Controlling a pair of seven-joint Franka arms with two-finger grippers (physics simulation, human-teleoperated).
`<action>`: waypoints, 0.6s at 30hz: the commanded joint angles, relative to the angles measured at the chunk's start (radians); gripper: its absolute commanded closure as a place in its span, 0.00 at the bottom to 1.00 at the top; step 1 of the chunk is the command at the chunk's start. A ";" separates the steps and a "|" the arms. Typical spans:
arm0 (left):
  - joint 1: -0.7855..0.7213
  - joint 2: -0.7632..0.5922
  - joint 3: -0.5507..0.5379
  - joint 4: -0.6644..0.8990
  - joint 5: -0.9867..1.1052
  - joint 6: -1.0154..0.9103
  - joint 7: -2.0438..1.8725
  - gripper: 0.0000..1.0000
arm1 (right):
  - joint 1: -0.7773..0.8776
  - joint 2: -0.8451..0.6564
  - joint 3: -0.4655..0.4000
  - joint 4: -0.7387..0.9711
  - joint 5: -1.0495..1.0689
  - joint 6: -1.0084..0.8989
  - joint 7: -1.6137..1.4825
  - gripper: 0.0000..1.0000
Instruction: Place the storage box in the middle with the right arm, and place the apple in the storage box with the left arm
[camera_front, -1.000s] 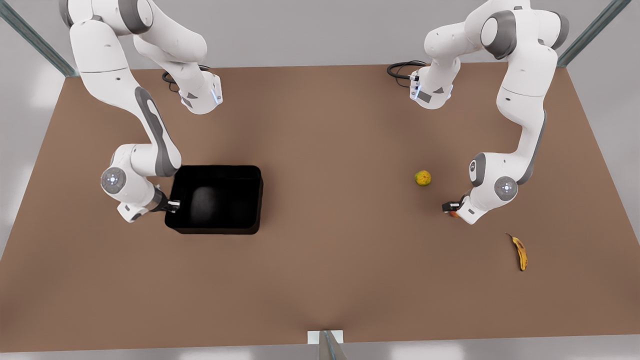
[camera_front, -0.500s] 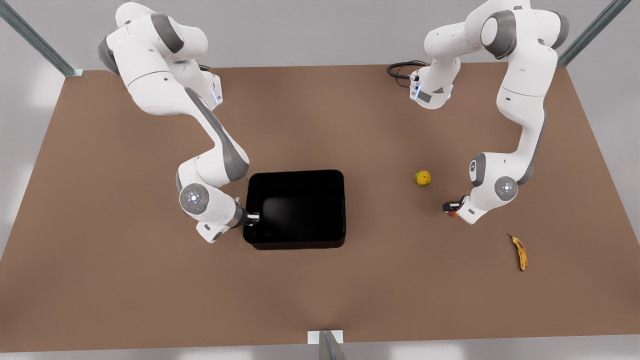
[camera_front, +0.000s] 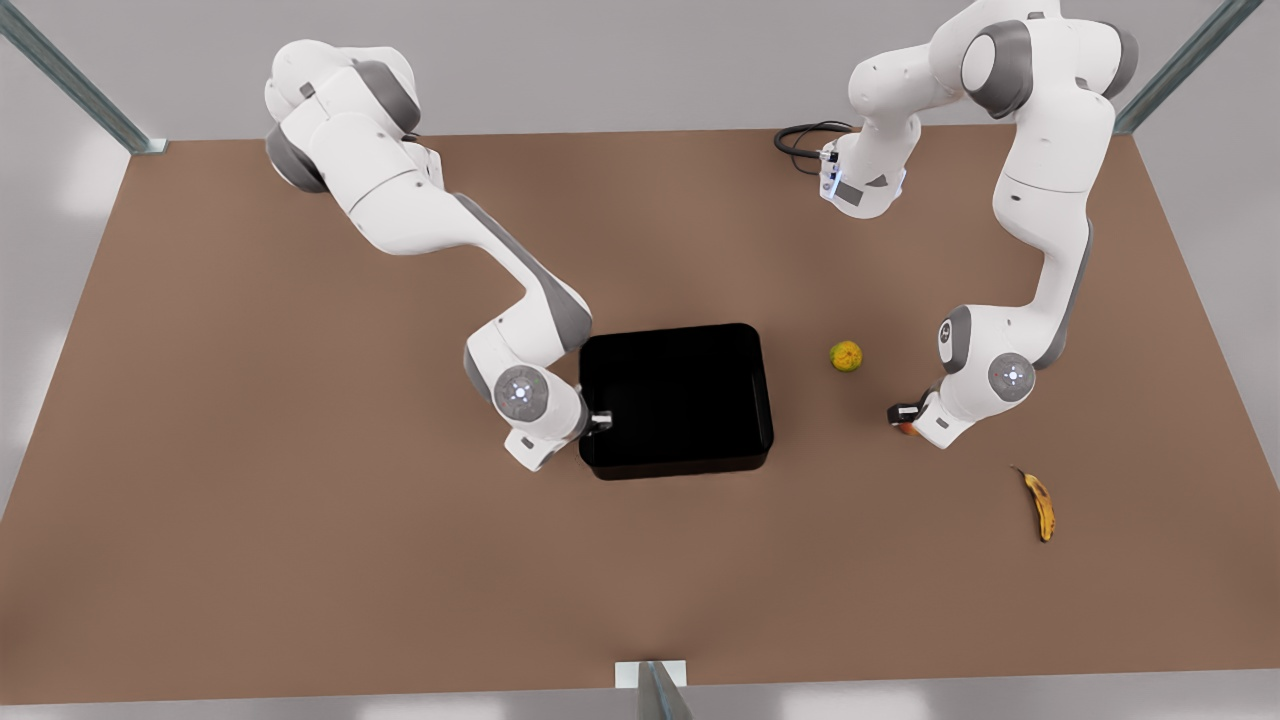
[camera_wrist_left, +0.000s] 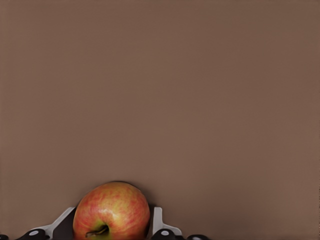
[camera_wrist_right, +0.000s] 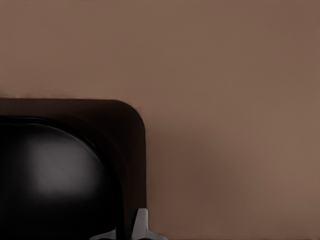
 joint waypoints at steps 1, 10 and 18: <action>0.000 0.000 0.000 0.000 0.000 0.000 0.000 0.30 | 0.000 0.000 0.001 0.000 -0.001 0.000 0.000 0.00; 0.000 -0.015 -0.008 0.002 0.000 -0.008 -0.006 0.38 | -0.067 -0.080 0.010 0.123 0.017 -0.213 0.001 0.00; -0.055 -0.118 -0.046 0.005 -0.001 -0.075 -0.101 0.38 | -0.650 -0.390 0.061 0.077 -0.089 -0.557 -0.292 0.00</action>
